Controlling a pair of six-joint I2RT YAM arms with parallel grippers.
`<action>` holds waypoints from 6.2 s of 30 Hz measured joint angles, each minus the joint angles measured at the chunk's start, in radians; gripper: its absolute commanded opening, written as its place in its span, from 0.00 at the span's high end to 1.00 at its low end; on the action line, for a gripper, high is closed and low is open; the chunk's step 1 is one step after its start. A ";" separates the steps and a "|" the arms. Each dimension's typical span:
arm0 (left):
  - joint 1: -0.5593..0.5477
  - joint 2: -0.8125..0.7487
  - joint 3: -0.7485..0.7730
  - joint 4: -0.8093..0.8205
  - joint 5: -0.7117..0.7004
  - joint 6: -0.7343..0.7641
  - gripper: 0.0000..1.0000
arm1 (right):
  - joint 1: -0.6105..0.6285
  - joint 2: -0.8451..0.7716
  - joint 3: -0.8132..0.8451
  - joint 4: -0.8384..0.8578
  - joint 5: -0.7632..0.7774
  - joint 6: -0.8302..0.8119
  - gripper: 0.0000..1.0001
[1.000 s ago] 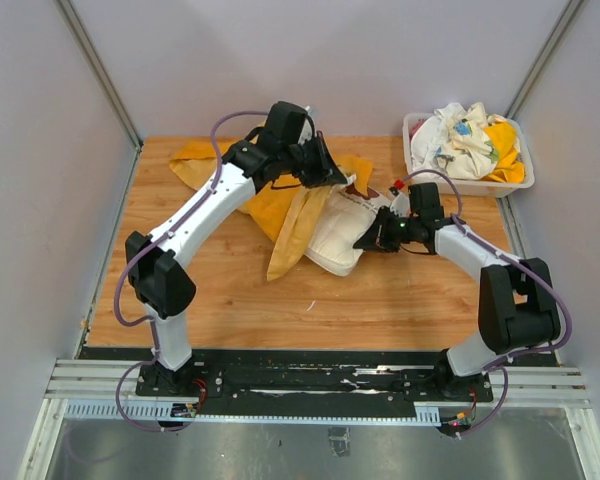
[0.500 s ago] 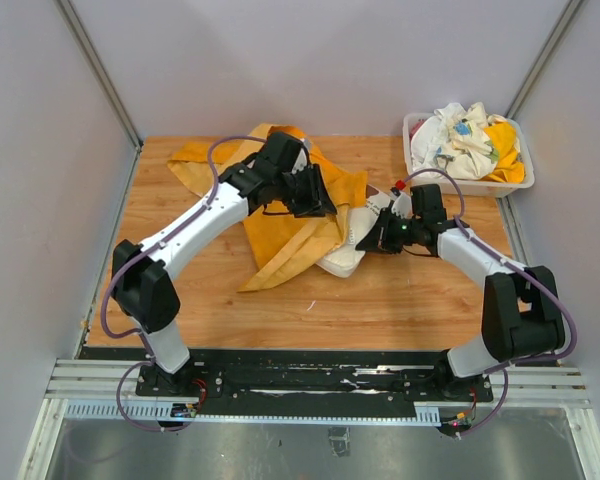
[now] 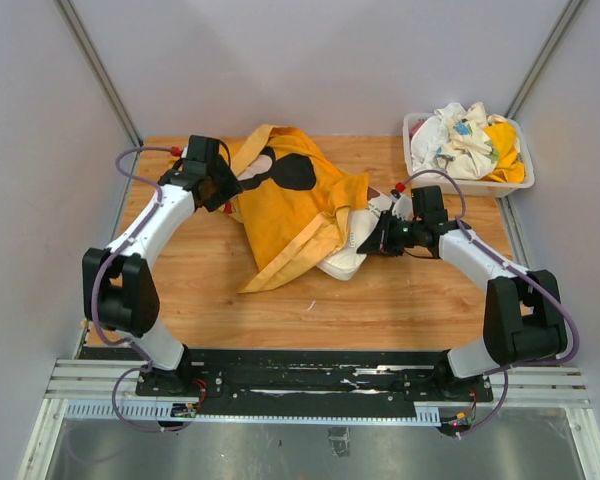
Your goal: Remove the trousers from the hanger
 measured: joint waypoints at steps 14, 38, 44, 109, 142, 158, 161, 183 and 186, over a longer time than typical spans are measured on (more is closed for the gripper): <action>0.018 0.385 0.215 0.035 -0.324 0.095 0.38 | 0.000 0.002 0.010 -0.012 -0.008 -0.017 0.91; 0.064 0.486 0.774 0.048 -0.541 0.240 0.76 | 0.000 0.102 0.053 -0.038 -0.031 -0.019 0.91; 0.070 0.557 0.963 0.108 -0.518 0.297 0.58 | 0.000 0.110 0.076 -0.038 -0.031 -0.019 0.90; -0.587 0.092 -0.284 0.201 -0.349 0.426 1.00 | 0.000 0.094 0.035 0.054 -0.048 0.055 0.87; -0.595 0.056 0.301 0.046 0.466 0.042 1.00 | 0.001 0.114 0.261 0.305 -0.021 0.315 0.88; -0.565 0.100 0.358 0.000 0.544 0.055 1.00 | 0.183 0.225 0.172 0.424 0.026 0.321 0.91; -0.552 0.061 0.246 0.041 0.547 0.056 1.00 | 0.171 0.222 0.138 0.420 0.032 0.317 0.93; -0.493 -0.093 0.068 0.068 0.461 0.025 0.79 | 0.036 0.031 0.034 0.263 0.018 0.180 0.94; -0.488 -0.148 0.000 0.038 0.412 0.004 0.84 | 0.036 0.018 0.028 0.233 0.018 0.152 0.93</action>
